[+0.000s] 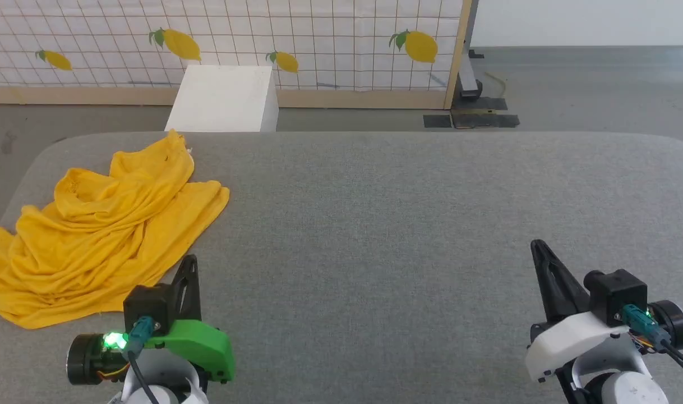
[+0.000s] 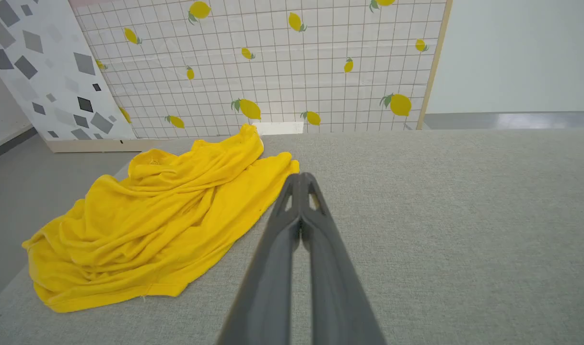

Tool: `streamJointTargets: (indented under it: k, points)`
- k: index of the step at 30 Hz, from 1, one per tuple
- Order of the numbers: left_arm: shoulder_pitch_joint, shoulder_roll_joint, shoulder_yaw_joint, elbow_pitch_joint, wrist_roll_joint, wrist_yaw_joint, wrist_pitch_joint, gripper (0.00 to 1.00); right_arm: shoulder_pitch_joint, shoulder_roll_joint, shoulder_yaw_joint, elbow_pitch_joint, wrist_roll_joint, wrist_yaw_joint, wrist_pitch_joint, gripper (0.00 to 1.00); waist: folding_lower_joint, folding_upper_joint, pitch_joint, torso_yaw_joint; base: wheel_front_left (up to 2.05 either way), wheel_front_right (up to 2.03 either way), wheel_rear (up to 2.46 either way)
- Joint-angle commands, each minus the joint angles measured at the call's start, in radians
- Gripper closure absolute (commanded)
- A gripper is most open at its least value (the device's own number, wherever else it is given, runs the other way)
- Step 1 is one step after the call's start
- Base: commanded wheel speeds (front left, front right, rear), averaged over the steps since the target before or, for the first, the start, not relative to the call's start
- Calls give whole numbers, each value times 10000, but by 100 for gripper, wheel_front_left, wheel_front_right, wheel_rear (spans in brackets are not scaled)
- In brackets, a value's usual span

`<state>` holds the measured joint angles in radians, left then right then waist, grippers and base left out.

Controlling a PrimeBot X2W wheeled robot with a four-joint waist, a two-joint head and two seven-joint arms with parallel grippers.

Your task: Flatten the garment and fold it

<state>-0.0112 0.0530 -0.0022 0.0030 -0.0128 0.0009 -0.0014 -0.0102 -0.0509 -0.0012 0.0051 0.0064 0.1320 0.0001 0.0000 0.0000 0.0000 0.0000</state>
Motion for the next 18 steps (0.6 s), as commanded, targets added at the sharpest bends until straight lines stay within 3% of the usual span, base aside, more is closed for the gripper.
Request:
streamJointTargets:
  k: [1,18]
  points:
    - [112,-28,22,-30,128,-9,14,100,102,7,12,-51,-64,-13,-1,100,0,0,0,0,0,0,0]
    - [112,-28,22,-30,128,-9,14,100,102,7,12,-51,-64,-13,-1,100,0,0,0,0,0,0,0]
